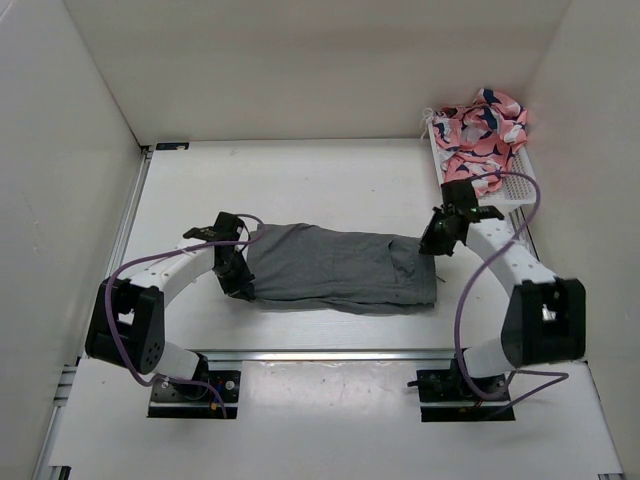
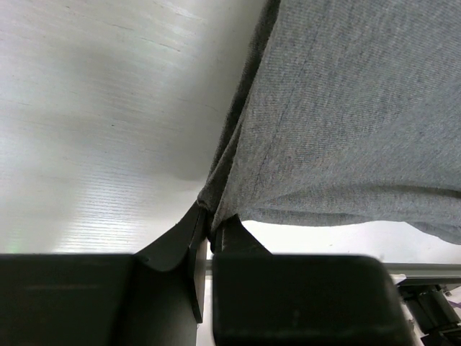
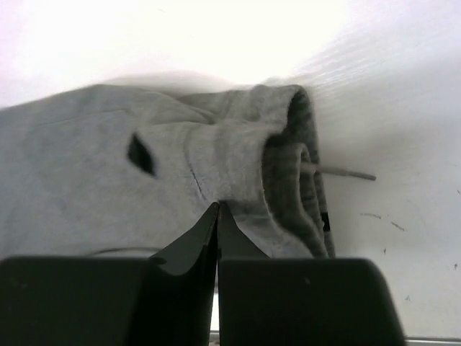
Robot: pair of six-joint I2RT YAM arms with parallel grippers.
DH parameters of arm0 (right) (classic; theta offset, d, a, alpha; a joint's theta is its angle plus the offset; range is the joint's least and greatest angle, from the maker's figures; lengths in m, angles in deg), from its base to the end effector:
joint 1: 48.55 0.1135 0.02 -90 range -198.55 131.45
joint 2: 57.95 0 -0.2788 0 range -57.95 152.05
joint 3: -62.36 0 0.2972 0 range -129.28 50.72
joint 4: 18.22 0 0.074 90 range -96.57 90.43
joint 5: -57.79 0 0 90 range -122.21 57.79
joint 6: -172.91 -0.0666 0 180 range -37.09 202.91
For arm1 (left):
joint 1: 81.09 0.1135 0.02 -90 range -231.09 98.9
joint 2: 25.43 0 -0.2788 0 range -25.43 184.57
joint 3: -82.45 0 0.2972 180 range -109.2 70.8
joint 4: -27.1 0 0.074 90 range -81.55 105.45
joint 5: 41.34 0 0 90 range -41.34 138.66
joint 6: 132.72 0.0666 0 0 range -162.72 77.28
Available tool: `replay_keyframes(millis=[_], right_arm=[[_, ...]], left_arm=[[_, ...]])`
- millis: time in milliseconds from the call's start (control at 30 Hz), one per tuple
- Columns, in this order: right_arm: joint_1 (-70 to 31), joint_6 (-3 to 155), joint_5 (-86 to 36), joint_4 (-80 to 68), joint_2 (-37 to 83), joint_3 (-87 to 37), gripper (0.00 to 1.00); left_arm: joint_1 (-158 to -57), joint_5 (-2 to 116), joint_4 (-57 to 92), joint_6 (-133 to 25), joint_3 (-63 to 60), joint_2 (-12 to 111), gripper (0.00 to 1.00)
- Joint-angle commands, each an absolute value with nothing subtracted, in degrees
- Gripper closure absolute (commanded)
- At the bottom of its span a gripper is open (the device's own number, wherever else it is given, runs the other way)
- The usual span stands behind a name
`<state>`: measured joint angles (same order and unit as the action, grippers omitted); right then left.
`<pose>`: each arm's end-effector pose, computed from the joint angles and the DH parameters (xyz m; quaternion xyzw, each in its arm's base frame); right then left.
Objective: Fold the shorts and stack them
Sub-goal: Fold the shorts
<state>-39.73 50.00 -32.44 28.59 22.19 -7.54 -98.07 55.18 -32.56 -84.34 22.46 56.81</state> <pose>0.3372 0.0521 0.2174 0.2007 0.9377 0.0992 0.2657 0.2629 -0.0882 0.1384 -0.2086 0.9738 -0.0839 0.0337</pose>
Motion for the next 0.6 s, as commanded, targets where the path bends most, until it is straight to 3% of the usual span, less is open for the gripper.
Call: replay_keyframes(millis=[0, 167, 333, 367, 400, 467, 533, 567], right_arm=[[-39.41, 49.96, -38.16, 26.92, 27.99, -10.02, 1.00], [-38.36, 47.93, -41.70, 26.39, 39.07, -10.71, 1.00], [-35.38, 47.40, -41.70, 27.79, 35.59, -13.17, 0.98], [-35.37, 47.40, -41.70, 28.49, 34.09, -13.79, 0.93], [-34.76, 48.18, -41.18, 29.72, 30.77, -14.32, 0.75], [-34.23, 48.71, -41.18, 30.78, 27.23, -14.32, 0.50], [-34.23, 48.72, -41.18, 32.80, 22.66, -14.32, 0.27], [-34.23, 49.24, -41.79, 33.59, 21.34, -13.02, 0.24]], left_arm=[[-97.71, 54.02, -33.16, -84.64, 22.64, 55.34, 0.90], [-97.71, 54.02, -33.16, -84.64, 22.11, 55.34, 0.90], [-97.71, 53.49, -34.82, -84.64, 20.97, 54.29, 0.90], [-97.71, 52.88, -34.83, -84.64, 20.36, 53.76, 0.81], [-97.71, 52.88, -35.43, -84.12, 19.39, 53.24, 0.73], [-97.71, 51.48, -37.01, -84.11, 18.16, 52.62, 0.56], [-97.71, 50.43, -38.07, -83.51, 15.88, 51.91, 0.30], [-97.71, 49.20, -38.60, -83.50, 15.00, 51.91, 0.24]])
